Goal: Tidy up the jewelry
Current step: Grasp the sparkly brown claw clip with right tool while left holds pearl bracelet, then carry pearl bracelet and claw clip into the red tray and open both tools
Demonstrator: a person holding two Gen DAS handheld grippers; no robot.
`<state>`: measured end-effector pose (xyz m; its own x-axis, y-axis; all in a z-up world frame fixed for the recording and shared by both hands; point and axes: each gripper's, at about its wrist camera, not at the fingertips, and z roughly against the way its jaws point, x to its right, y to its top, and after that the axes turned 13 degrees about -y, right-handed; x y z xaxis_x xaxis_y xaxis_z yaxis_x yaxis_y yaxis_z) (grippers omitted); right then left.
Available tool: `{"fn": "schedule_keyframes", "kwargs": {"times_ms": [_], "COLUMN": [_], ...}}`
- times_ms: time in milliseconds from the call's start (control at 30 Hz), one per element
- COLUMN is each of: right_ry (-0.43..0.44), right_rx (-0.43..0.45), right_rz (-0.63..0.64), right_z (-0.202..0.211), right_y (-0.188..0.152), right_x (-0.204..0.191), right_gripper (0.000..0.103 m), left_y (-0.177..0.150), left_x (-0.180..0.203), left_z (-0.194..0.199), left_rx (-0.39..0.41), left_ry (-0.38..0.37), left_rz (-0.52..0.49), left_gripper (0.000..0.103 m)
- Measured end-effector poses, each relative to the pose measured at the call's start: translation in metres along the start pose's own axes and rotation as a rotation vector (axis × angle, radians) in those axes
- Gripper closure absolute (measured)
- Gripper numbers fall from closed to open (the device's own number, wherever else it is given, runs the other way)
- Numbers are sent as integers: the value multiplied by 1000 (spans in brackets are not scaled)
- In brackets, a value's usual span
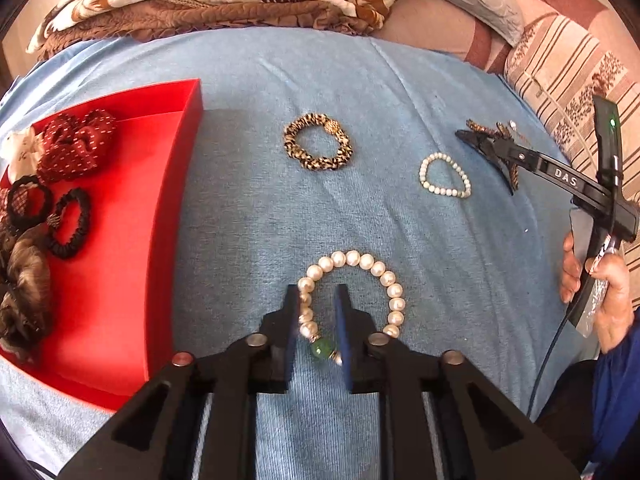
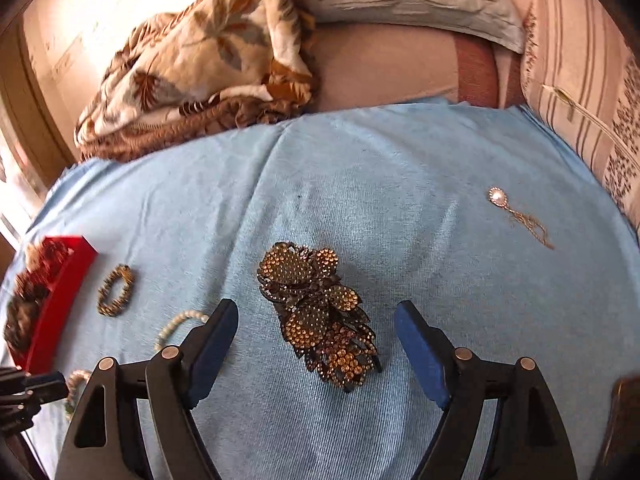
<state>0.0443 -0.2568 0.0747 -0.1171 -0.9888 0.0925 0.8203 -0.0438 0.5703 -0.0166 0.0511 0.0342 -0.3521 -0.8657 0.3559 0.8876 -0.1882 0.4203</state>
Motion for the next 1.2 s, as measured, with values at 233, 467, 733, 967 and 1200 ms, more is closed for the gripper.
{"fn": "schedule_keyframes", "kwargs": {"times_ms": [233,467,733,967,1200], "right_ry": [1,51,86,140,245], "right_rx": [-31,5,66,89,62], "right_rz": [47,-32,-140,-158,-39], "right_z": [-14,6,44,81,100], "right_y": [0,3,-2,-7,-7], "right_x": [-10,-6,2,-13,-78], "right_gripper": [58,67,67,67,67], "left_y": [0,-3,-3,3,16], "left_x": [12,26,30,10,-33], "left_z": [-15,-13,44,101,122], "left_rx": [-15,-5,91,191,230], "left_ry": [7,5,-62,-48,-3], "left_rz": [-44,-49,-36,-6,67], "left_gripper": [67,94,94,94,94]}}
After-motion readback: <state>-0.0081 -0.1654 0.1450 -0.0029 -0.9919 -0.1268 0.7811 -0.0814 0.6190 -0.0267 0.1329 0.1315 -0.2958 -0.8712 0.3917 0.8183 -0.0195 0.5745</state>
